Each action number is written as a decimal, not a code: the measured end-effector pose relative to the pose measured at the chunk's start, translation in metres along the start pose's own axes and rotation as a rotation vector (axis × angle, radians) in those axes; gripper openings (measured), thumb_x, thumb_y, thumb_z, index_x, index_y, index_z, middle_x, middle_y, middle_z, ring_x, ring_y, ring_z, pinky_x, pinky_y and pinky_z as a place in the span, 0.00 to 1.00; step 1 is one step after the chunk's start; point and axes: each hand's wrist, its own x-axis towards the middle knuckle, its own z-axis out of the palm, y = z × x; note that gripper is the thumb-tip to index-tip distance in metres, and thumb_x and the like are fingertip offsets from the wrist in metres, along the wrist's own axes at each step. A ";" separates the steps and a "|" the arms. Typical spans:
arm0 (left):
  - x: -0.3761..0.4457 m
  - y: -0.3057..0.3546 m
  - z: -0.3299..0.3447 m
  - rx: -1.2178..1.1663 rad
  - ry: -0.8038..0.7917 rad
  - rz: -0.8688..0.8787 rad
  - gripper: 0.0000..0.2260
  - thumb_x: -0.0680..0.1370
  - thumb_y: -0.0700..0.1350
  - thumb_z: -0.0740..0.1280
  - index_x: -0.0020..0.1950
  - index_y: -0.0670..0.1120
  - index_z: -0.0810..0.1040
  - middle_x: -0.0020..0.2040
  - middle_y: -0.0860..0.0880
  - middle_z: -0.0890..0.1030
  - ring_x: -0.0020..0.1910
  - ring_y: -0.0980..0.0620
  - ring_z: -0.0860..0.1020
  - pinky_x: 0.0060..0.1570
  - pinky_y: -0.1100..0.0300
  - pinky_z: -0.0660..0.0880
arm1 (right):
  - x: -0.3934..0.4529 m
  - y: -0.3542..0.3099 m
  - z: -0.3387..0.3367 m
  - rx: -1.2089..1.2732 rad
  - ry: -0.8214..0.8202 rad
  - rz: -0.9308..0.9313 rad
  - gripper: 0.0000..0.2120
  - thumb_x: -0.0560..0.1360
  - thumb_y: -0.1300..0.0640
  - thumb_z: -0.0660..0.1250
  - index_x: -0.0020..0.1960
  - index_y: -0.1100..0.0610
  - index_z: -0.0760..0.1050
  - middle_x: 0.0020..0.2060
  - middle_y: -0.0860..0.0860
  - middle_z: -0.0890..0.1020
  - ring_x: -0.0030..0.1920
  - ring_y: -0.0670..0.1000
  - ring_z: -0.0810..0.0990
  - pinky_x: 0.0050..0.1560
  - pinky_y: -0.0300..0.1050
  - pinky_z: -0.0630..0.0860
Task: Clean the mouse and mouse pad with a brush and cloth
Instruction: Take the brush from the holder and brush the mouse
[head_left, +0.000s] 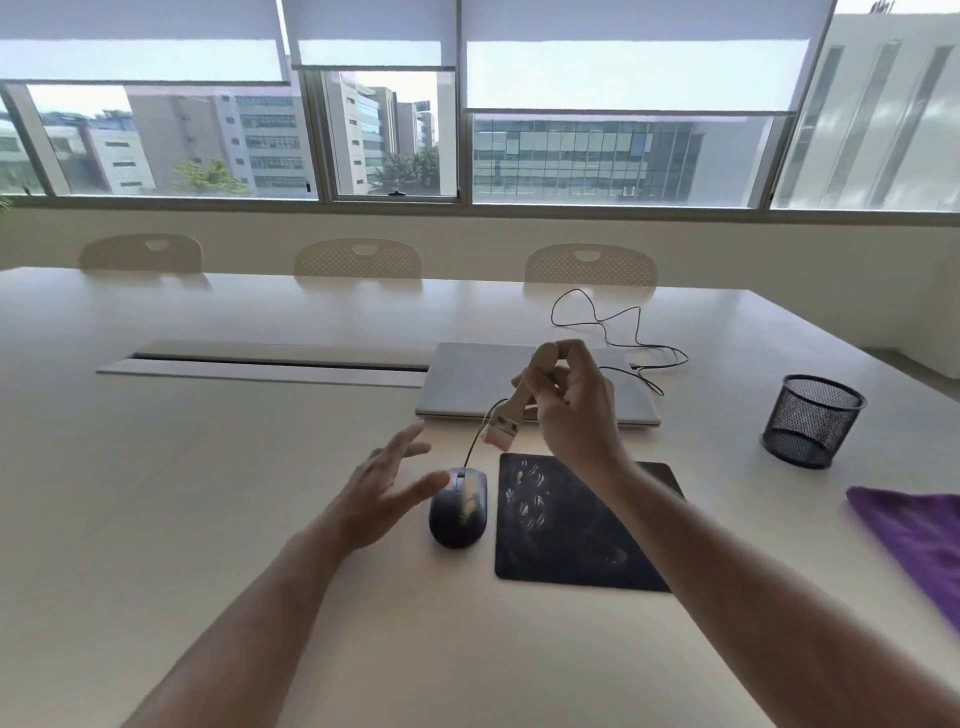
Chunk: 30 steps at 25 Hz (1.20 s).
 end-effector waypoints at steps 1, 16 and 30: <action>-0.001 -0.002 0.000 0.041 -0.042 0.025 0.51 0.62 0.82 0.59 0.79 0.58 0.54 0.70 0.58 0.72 0.71 0.53 0.66 0.71 0.46 0.63 | -0.002 0.003 0.003 -0.006 -0.014 0.009 0.07 0.77 0.64 0.66 0.48 0.53 0.73 0.41 0.51 0.87 0.45 0.48 0.87 0.47 0.58 0.83; -0.004 0.003 -0.002 0.184 -0.137 0.125 0.66 0.57 0.73 0.75 0.77 0.61 0.30 0.66 0.69 0.67 0.70 0.57 0.59 0.67 0.59 0.53 | -0.007 0.026 0.024 -0.143 -0.083 0.053 0.07 0.76 0.63 0.67 0.46 0.51 0.75 0.38 0.49 0.85 0.41 0.52 0.86 0.43 0.60 0.84; -0.003 0.001 -0.001 0.166 -0.120 0.111 0.67 0.56 0.74 0.75 0.78 0.59 0.32 0.64 0.69 0.67 0.75 0.52 0.58 0.70 0.58 0.52 | -0.011 0.013 0.028 -0.305 -0.031 0.066 0.02 0.78 0.59 0.66 0.47 0.52 0.75 0.36 0.51 0.84 0.37 0.53 0.85 0.37 0.51 0.82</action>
